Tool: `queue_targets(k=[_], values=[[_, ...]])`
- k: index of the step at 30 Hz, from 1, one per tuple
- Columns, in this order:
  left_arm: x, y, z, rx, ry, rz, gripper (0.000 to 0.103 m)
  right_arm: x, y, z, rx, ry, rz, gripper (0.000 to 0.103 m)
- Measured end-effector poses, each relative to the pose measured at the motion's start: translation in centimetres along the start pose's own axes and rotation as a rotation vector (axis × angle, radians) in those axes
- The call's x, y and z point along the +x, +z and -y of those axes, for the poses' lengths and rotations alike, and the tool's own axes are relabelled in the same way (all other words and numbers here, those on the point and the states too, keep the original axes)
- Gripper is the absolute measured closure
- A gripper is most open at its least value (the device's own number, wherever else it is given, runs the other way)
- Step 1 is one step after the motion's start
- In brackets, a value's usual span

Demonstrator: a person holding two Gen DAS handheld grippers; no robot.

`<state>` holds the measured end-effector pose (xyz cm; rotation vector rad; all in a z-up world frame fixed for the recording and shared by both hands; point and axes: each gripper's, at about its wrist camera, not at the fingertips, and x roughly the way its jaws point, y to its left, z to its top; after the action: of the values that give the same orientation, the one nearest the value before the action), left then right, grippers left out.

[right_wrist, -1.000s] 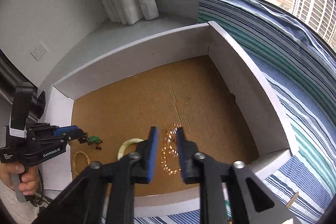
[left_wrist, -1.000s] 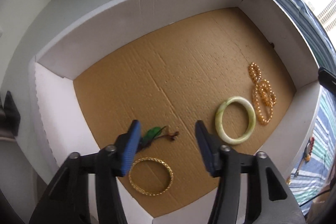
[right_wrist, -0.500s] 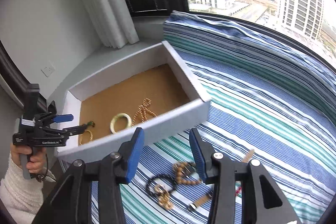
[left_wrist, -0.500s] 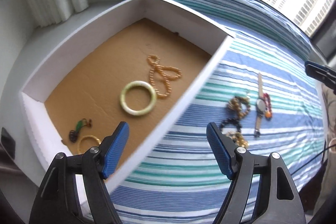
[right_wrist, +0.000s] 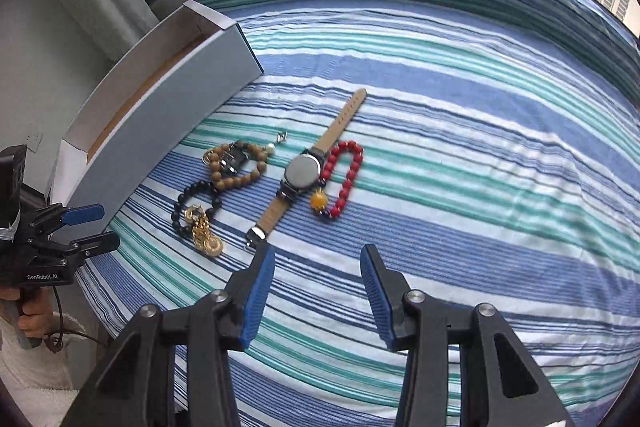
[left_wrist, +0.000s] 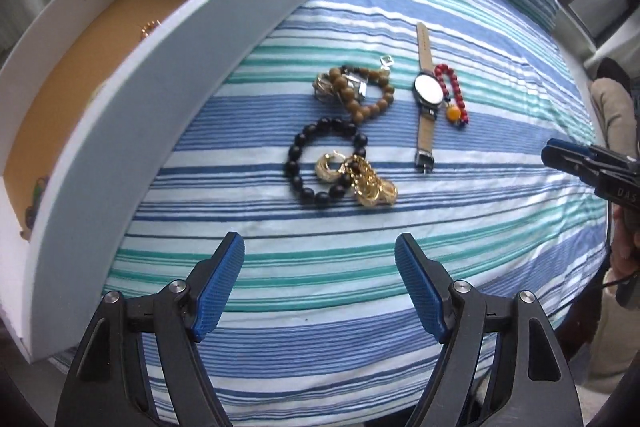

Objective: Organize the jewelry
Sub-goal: 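Move both open tools back over the watch and bracelets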

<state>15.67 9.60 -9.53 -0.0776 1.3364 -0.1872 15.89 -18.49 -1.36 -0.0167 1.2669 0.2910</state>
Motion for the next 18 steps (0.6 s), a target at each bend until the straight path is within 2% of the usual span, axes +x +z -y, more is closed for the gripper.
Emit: queue_targets(k=[4, 9, 14, 18], values=[[1.6, 0.5, 0.6, -0.036, -0.031, -0.059, 0.025, 2.1, -1.5, 1.4, 0.062, 0.022, -0.05, 0.058], [2.3, 2.9, 2.5, -0.046, -0.048, -0.087, 0.028, 2.5, -1.4, 2.1, 0.106, 0.037, -0.039, 0.058], [4.5, 4.6, 3.6, -0.065, -0.014, -0.139, 0.04, 1.9, -0.7, 1.9, 0.107, 0.048, -0.026, 0.058], [6.1, 4.8, 4.1, -0.08, -0.004, -0.18, 0.049, 3.0, 1.0, 1.3, 0.082, 0.019, -0.04, 0.058]])
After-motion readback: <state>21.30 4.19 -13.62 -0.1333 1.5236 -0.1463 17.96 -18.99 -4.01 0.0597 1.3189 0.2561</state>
